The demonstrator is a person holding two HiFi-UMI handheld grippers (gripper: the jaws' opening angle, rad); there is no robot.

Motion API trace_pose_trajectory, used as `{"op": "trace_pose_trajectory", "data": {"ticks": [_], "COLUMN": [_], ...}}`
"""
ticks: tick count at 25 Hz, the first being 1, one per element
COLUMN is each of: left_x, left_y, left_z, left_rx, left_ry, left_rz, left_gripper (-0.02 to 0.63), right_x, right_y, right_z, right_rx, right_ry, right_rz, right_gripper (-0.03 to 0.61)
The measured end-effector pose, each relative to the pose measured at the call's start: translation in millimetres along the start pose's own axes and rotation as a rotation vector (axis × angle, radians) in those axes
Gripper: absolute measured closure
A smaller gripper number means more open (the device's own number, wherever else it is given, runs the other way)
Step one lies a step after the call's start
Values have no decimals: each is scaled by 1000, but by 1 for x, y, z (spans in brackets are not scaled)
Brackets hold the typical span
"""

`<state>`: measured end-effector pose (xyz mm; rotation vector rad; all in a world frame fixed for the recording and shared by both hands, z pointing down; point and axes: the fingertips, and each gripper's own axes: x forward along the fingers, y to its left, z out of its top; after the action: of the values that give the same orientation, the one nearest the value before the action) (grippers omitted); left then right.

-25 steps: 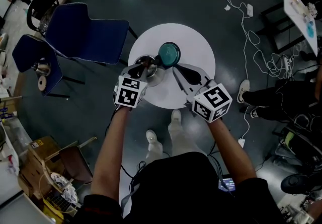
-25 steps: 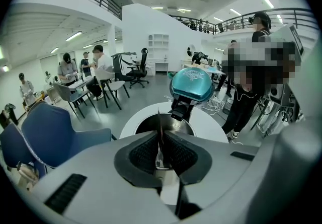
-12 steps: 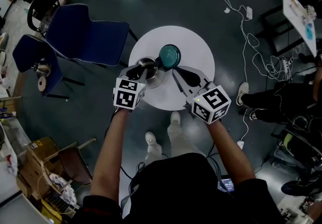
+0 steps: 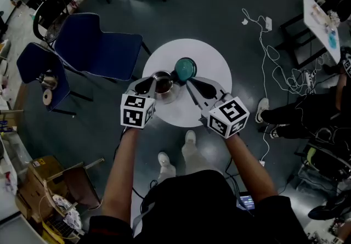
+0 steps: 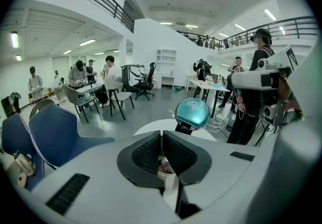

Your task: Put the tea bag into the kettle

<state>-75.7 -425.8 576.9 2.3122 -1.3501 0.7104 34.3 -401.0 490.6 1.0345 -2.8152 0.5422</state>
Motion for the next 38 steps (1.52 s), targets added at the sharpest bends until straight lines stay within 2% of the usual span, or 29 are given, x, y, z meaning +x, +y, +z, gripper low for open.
{"op": "trace_pose_trajectory", "data": {"ticks": [4,11,20,27,34,38], "left_x": [-22,-54,-108,-149,-195,-219], "left_y": [0,1,-6,-11,-13,-11], "left_z": [16,16,29,35,39,37], "left_rx": [-3,-29,-42,-38,-5,-17], "left_ry": [-63,-109,-208,-299,-370,-396], "left_rz": [10,23,34,16,9,-12], "left_gripper": [589,594,598,598,598,598], "right_x": [0,1,-3,-8,-15,-14], "right_y": [10,29,66,95,131,154], "right_z": [6,18,40,57,65,68], "right_rx": [-13,-46,-101,-138,-162,-177], "right_ry": [-1,-14,-37,-70,-102,-112], "right_rz": [3,13,29,28,24,27], "right_gripper": [560,560,560,560,560,560]}}
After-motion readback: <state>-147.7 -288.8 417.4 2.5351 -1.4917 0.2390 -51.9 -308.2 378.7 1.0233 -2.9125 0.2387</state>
